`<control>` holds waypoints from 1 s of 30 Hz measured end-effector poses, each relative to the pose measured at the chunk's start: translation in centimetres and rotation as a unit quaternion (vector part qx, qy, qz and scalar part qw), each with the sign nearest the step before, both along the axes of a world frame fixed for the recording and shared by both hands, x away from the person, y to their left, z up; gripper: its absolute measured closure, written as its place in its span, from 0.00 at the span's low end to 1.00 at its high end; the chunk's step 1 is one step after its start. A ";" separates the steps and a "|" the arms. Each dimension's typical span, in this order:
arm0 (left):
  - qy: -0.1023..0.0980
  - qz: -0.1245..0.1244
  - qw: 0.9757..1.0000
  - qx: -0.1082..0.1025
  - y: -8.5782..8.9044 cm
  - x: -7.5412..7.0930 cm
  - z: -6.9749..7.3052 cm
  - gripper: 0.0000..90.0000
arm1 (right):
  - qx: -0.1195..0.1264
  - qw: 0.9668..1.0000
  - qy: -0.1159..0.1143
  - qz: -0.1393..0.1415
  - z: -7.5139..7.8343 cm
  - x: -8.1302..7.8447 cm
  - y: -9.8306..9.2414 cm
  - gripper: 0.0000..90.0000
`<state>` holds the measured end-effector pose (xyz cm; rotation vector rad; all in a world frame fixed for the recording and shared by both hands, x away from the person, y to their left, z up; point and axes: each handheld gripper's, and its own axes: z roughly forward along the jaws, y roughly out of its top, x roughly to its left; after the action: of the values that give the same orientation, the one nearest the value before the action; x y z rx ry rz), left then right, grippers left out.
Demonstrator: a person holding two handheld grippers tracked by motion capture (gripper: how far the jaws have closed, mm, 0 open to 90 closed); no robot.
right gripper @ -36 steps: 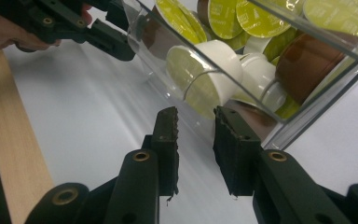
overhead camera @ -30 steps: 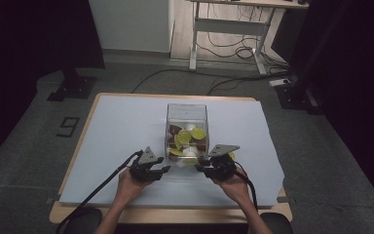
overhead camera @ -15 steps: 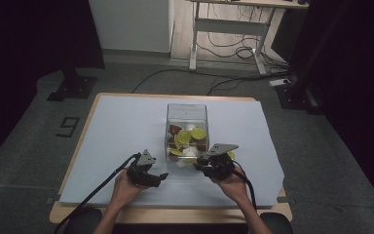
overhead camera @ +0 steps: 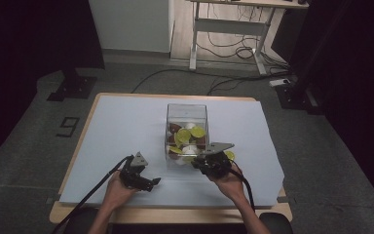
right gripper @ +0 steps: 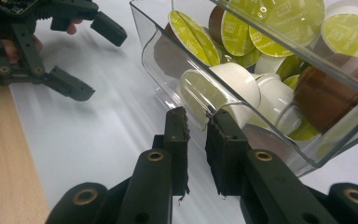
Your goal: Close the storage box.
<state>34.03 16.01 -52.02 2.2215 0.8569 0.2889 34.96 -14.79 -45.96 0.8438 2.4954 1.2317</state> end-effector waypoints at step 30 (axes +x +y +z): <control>0.003 0.000 1.000 0.029 1.0 0.1 -0.7 0.00 | -0.007 0.999 -0.002 -0.039 -0.2 1.8 0.8 0.86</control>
<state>34.17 17.00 -52.76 2.2766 0.8609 0.3116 36.71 -14.03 -46.19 0.9249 2.4394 1.1876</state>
